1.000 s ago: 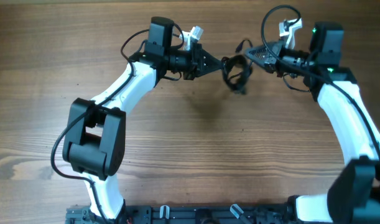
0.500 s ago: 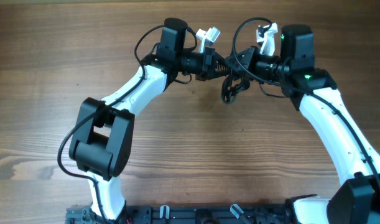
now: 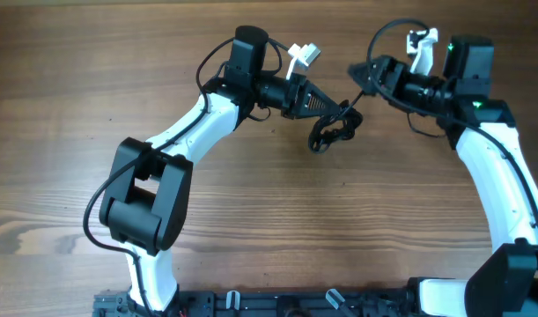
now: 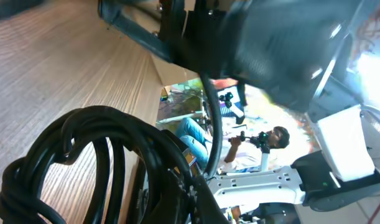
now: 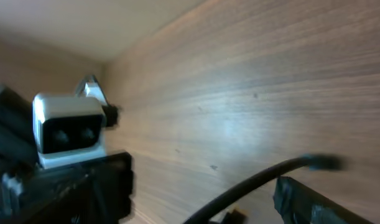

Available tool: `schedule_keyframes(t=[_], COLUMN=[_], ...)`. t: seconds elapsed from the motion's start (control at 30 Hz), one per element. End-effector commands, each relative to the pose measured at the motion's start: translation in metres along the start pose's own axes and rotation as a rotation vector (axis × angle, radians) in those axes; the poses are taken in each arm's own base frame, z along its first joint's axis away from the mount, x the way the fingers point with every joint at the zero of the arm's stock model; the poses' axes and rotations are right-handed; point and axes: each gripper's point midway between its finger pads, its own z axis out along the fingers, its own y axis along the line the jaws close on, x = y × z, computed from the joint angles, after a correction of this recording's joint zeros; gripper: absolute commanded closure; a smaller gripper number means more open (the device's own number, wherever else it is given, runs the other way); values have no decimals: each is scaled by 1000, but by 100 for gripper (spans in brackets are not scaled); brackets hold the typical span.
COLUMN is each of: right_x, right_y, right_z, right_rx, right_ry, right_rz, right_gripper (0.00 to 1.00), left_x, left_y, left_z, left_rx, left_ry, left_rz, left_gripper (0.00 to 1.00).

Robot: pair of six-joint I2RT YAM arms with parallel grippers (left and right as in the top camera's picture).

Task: Untangle cables

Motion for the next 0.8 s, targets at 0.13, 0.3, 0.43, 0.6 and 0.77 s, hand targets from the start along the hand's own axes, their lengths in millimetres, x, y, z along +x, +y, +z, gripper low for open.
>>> schedule_keyframes(t=[0.13,0.3,0.43,0.6,0.77], right_x=[21,2,11,50,71], right_y=[0,9,13,36,42], right_z=[-2,-15,-21,-6,23], right_rx=[-22,-84,-137,-252,-224], right_ry=[77,12,33,133,211], right_rz=[-406,-437,-536,-710,-815], right_gripper=[15,19,24,25,41], left_x=[2,0,-5,-12,-12], left_y=[-22,-20,-18,-15,-15], left_z=[-1,-4,-14,-31,-29], left_rx=[38,28,27,30,30], left_ry=[38,29,9,-30,-27], left_rz=[-205,-472,-588,-714,-726], left_gripper=[96,96,96,96,96])
